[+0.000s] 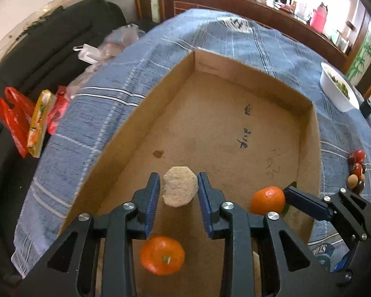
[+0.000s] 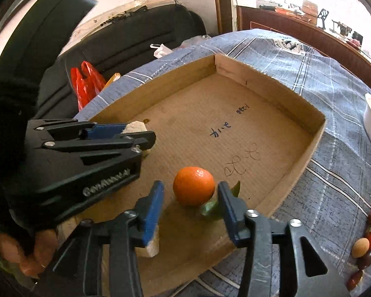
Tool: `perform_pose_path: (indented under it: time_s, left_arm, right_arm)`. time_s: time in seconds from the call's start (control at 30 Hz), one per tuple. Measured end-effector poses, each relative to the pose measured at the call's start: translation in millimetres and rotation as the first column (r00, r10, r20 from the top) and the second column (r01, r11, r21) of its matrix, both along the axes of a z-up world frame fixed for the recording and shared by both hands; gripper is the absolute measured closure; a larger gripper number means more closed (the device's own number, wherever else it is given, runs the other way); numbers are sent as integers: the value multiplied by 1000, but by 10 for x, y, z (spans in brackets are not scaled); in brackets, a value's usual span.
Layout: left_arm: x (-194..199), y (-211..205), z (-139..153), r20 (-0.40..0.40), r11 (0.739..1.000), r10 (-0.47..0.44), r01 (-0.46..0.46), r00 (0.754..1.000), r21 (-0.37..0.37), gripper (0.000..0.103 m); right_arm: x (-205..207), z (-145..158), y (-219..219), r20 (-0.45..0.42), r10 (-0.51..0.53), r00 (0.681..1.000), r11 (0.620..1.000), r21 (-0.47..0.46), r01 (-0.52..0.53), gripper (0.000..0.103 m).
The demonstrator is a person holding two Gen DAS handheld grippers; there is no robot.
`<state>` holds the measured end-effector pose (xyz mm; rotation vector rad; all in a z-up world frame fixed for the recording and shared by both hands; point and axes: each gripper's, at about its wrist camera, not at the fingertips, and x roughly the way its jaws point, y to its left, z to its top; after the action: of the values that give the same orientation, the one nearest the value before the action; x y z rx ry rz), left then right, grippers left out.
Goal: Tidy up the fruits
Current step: 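Open both tools to drop the cracker and tangerine into the tray, then move both tools back toward the remaining fruit pile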
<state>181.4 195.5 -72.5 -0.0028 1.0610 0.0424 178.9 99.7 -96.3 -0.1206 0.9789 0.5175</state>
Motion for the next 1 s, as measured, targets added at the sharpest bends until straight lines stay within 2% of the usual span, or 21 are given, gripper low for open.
perform_pose_path:
  time_s: [0.03, 0.07, 0.13, 0.2, 0.3, 0.43, 0.7, 0.83, 1.0]
  left_arm:
    - [-31, 8, 37, 7, 1000, 11, -11, 1000, 6, 59]
    - [-101, 15, 113, 32, 999, 29, -30, 999, 13, 55]
    - [-238, -2, 252, 82, 998, 55, -58, 995, 35, 54]
    - [-368, -13, 373, 122, 995, 81, -87, 989, 49, 52]
    - [-597, -103, 562, 191, 987, 121, -138, 974, 79, 38]
    - [-870, -373, 760, 258, 982, 122, -154, 958, 106, 25]
    - [-1279, -1069, 966, 297, 997, -12, -11, 955, 77, 24]
    - [-1386, -1311, 998, 288, 996, -67, 45, 955, 80, 24]
    - [-1519, -1474, 963, 274, 992, -106, 83, 956, 92, 24]
  right_arm:
    - [-16, 35, -11, 5, 4, 1000, 1000, 7, -4, 52]
    - [-59, 80, -39, 15, 8, 1000, 1000, 16, -8, 49]
    - [-141, 172, -121, 38, 0, 999, 1000, 25, -1, 44]
    - [-259, 268, -252, 56, -15, 998, 999, 40, 13, 44]
    - [-475, 402, -518, 86, -57, 995, 997, 59, 52, 43]
    - [-760, 526, -921, 140, -147, 979, 989, 42, 142, 27]
    - [-1273, 648, -1770, 210, -376, 902, 916, -58, 396, 20]
    - [-1514, 734, -2033, 242, -438, 866, 881, -77, 467, 17]
    - [-1718, 776, -2212, 308, -509, 804, 807, -156, 570, 14]
